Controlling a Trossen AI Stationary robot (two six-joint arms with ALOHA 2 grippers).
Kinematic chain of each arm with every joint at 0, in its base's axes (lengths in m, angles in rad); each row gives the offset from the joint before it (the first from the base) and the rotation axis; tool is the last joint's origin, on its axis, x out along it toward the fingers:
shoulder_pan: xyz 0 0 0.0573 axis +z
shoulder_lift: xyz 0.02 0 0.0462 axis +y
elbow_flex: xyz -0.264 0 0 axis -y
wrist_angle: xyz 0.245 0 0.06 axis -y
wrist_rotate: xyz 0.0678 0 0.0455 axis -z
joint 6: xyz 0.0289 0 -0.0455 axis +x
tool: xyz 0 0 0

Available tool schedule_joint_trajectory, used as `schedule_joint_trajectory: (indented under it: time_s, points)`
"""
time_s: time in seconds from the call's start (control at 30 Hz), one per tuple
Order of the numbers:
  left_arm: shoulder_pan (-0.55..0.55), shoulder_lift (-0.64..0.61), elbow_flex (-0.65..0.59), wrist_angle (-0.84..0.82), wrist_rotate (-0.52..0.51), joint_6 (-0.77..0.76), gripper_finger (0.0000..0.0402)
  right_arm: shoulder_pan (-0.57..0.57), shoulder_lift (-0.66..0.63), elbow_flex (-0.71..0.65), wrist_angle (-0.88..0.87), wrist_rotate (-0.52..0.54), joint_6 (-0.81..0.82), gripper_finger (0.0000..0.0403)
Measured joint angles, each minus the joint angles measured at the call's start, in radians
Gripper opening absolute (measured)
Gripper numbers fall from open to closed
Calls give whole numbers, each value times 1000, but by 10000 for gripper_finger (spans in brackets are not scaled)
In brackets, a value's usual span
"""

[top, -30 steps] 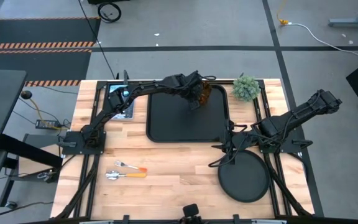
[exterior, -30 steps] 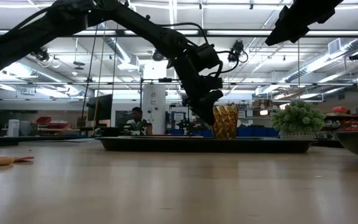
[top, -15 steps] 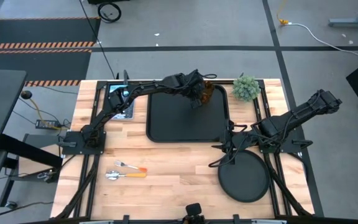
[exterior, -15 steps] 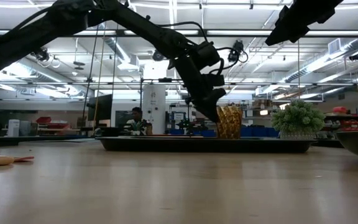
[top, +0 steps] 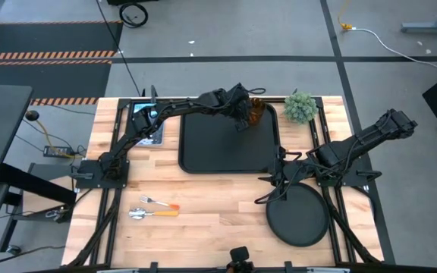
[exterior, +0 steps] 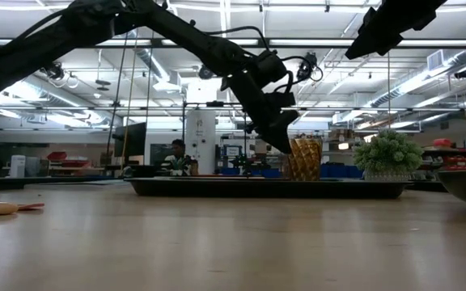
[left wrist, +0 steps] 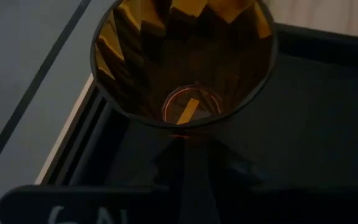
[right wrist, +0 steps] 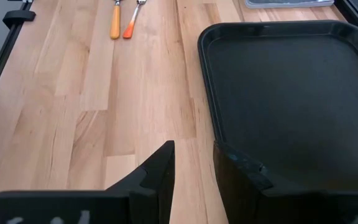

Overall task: Pick and place plate/cup/fork/spoon on tray
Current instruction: Move the orange glass to the top right of the tray

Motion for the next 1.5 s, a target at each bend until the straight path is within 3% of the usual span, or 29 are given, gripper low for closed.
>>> schedule_joint_trajectory:
  time_s: [0.43, 0.8, 1.17, 1.5]
  points:
    - [-1, 0, 0, -48, 5, -37, 77, 0, 0, 0, 1, 0, 0, 117]
    - [-11, 0, 1, 49, 6, -47, 77, 0, 0, 0, 1, 0, 0, 117]
    - [1, 0, 1, 32, 5, -45, 76, 0, 0, 0, 1, 0, 0, 117]
    - [2, 18, 2, 52, -42, -19, 34, 0, 0, 0, 1, 0, 2, 117]
